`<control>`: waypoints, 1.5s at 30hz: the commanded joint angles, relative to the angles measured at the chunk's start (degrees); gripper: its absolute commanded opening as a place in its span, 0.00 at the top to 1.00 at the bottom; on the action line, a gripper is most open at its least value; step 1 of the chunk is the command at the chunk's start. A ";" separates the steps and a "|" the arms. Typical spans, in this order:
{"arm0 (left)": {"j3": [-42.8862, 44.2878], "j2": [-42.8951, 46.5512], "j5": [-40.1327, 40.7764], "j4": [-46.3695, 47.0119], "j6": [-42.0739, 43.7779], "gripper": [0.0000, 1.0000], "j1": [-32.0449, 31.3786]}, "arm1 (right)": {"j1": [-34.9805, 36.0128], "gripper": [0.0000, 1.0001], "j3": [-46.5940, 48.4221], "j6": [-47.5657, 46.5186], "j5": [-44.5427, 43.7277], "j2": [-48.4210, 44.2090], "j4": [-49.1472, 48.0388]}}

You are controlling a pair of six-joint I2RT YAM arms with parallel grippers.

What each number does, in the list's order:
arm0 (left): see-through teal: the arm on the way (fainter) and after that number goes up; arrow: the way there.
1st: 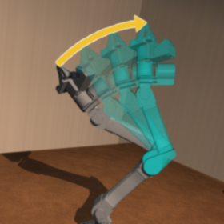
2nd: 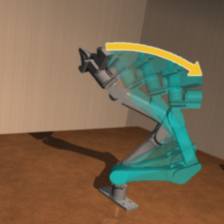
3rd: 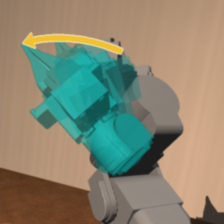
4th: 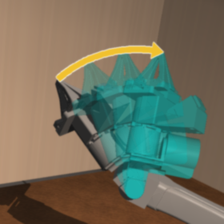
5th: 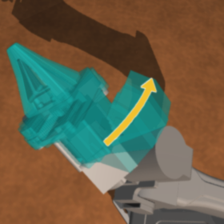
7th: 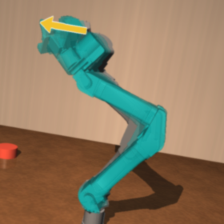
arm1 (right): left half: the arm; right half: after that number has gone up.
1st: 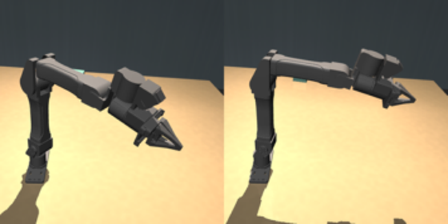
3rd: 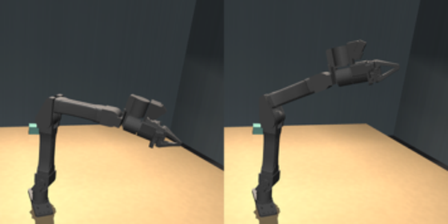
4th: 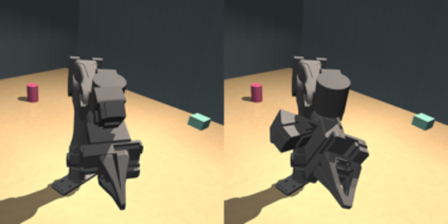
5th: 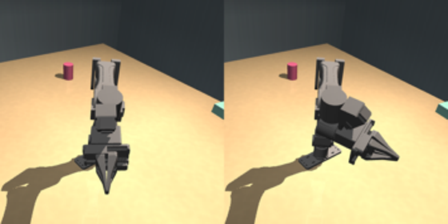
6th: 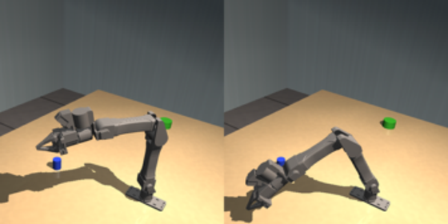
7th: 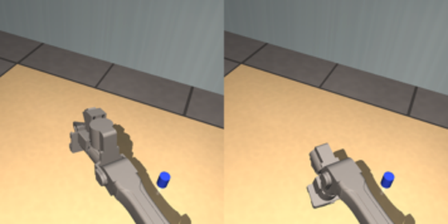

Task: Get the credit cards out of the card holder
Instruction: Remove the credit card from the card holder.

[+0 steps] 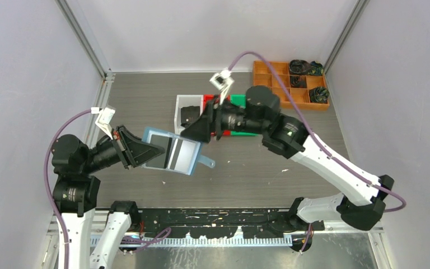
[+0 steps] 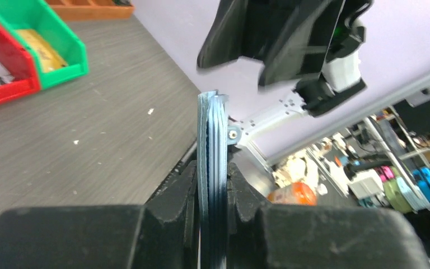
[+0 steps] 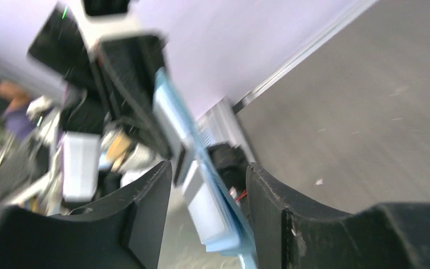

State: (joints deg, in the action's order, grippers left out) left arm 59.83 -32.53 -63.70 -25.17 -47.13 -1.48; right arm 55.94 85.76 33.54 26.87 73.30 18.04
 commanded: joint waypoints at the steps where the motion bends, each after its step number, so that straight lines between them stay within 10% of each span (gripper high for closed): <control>1: 1.09 1.61 8.70 -2.36 4.94 1.00 0.16 | -3.67 0.45 -0.95 5.93 -16.25 -7.87 -5.97; 19: -3.57 2.41 6.01 10.54 -7.23 1.00 0.16 | 2.71 0.60 -12.88 22.47 -1.98 -1.92 -27.77; 45: -2.89 2.66 2.99 16.01 -12.87 1.00 0.16 | 4.67 0.61 -10.11 18.45 -5.73 2.12 -23.29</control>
State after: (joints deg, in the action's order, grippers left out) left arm 55.31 -30.98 -58.52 -15.62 -58.24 -1.10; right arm 60.01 73.06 54.02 24.29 74.39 -4.62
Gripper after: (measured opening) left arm 0.162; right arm 0.399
